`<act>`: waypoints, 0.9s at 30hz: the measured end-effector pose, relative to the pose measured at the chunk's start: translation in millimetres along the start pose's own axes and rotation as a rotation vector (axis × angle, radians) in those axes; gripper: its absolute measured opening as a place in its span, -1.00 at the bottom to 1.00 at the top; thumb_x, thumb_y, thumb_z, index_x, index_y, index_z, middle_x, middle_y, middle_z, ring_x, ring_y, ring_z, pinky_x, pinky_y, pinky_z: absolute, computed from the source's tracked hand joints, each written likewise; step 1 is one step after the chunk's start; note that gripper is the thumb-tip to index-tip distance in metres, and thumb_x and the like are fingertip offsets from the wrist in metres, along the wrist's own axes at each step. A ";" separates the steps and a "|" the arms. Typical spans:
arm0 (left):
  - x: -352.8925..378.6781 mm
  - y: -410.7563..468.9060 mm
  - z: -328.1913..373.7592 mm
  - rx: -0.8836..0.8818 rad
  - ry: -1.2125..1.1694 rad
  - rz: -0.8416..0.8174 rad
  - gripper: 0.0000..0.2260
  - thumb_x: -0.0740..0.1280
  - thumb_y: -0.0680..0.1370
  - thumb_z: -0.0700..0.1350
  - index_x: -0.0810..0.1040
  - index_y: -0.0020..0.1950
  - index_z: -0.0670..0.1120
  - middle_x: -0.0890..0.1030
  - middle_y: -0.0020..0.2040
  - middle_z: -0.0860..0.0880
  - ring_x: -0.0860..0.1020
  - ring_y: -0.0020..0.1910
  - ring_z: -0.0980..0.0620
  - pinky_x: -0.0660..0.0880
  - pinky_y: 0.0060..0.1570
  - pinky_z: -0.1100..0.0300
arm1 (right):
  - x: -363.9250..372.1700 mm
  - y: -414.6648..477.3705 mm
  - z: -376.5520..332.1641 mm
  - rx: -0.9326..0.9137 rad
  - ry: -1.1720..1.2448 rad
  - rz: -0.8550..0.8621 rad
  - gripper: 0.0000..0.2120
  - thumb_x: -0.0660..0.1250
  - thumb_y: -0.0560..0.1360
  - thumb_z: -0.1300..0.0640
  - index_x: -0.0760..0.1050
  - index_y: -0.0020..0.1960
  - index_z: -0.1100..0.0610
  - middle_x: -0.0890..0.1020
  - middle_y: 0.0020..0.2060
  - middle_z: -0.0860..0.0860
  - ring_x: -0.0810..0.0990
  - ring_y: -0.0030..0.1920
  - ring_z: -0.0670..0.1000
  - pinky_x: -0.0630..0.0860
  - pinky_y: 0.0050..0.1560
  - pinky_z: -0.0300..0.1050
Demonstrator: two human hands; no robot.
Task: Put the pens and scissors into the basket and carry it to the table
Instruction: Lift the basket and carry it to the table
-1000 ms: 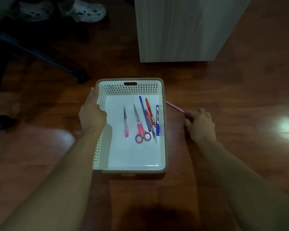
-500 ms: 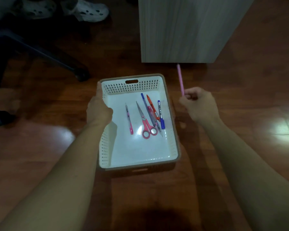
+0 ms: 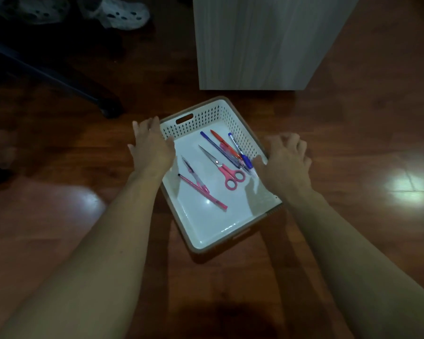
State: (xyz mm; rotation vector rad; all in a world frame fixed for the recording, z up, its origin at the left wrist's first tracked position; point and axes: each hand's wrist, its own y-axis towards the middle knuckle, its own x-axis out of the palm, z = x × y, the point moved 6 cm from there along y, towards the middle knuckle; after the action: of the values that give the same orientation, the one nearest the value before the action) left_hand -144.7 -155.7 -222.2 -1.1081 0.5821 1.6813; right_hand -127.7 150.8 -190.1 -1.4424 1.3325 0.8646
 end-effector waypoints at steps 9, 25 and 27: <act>-19.8 7.0 3.6 -0.124 0.056 0.076 -0.49 0.30 0.70 0.31 0.64 0.24 -0.14 0.72 0.18 -0.18 0.70 0.21 -0.23 0.47 -0.08 -0.02 | 0.1 -3.6 61.7 0.308 -0.014 -0.516 -0.67 0.30 0.72 -0.05 0.63 0.15 0.23 0.70 -0.15 0.20 0.72 -0.33 0.14 0.70 -0.30 0.02; 27.1 -58.2 -10.4 -0.272 -0.525 -0.392 -0.37 -0.03 0.71 0.45 0.73 0.28 0.18 0.82 0.07 -0.03 0.80 0.08 -0.14 0.72 0.15 -0.16 | 16.6 -16.4 94.2 0.333 0.799 -0.174 -0.53 0.31 0.70 -0.11 0.36 0.59 -0.18 0.71 0.31 -0.04 0.76 0.15 0.08 0.70 0.18 0.20; 32.2 -63.8 -18.1 -0.350 -0.696 -0.422 -0.47 0.09 0.71 0.42 0.76 0.24 0.19 0.84 0.08 -0.05 0.82 0.08 -0.16 0.73 0.14 -0.20 | 29.9 -27.9 104.3 0.458 0.898 -0.234 -0.64 0.34 0.70 -0.05 0.54 0.48 -0.08 0.80 0.16 0.04 0.82 0.03 0.17 0.73 0.11 0.20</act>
State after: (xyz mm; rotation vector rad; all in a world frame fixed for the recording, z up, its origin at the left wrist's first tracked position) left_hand -81.8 -130.2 -250.9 -0.7284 -0.3755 1.6742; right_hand -85.0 239.4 -243.8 -1.6106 1.7886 -0.3076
